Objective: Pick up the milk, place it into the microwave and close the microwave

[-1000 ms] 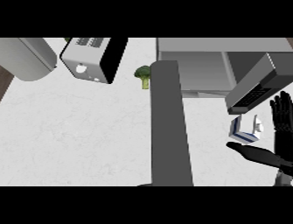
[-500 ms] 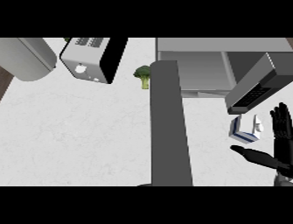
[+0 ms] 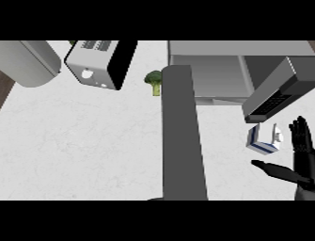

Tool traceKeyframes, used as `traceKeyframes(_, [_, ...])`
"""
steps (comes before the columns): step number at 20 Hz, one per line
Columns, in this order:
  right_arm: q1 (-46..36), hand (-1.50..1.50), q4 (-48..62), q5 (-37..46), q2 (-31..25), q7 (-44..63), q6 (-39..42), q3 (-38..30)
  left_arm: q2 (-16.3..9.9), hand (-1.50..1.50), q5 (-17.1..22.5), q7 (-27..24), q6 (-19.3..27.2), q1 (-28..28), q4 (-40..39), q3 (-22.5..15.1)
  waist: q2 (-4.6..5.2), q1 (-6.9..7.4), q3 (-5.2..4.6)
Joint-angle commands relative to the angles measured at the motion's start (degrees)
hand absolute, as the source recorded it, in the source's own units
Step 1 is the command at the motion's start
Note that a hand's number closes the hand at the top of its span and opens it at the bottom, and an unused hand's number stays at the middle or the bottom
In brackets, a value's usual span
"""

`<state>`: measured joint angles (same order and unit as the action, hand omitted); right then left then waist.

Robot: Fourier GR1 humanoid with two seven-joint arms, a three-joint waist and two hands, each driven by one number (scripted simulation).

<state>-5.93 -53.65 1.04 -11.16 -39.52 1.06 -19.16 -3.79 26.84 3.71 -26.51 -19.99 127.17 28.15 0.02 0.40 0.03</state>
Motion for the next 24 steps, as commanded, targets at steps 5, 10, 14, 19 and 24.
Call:
traceKeyframes(5, [-7.9, -1.50, 18.7, 1.4, -4.0, -8.6, -1.6, -1.7, 1.7, -1.50, -0.9, -2.0, -3.3, -0.3, -1.6, 2.0, 0.04, 0.20, 0.01])
traceKeyframes(10, [-10.2, -1.50, 28.1, 2.1, -5.2, -17.1, -2.5, -2.3, -1.4, -1.50, 5.9, 5.1, -1.2, 0.2, 1.8, 4.4, 0.07, 0.31, 0.04])
traceKeyframes(14, [-15.1, -1.50, 38.2, 2.8, -5.5, -22.4, -3.0, -3.1, 1.9, -1.50, -0.7, 3.3, -0.7, 2.6, 1.3, 0.6, 0.26, 0.54, 0.10])
traceKeyframes(19, [-17.7, 1.50, 39.2, 4.9, -6.3, -24.7, -2.0, -1.6, -0.8, -1.50, 4.0, 1.9, -3.6, 1.1, -1.6, 4.7, 0.42, 1.38, 0.16])
traceKeyframes(24, [-19.9, 1.50, 37.8, 4.8, -4.1, -27.5, -7.4, -2.3, 0.3, -1.50, 3.9, 3.8, -1.7, 1.7, 1.1, 3.6, 0.40, 1.17, 0.17])
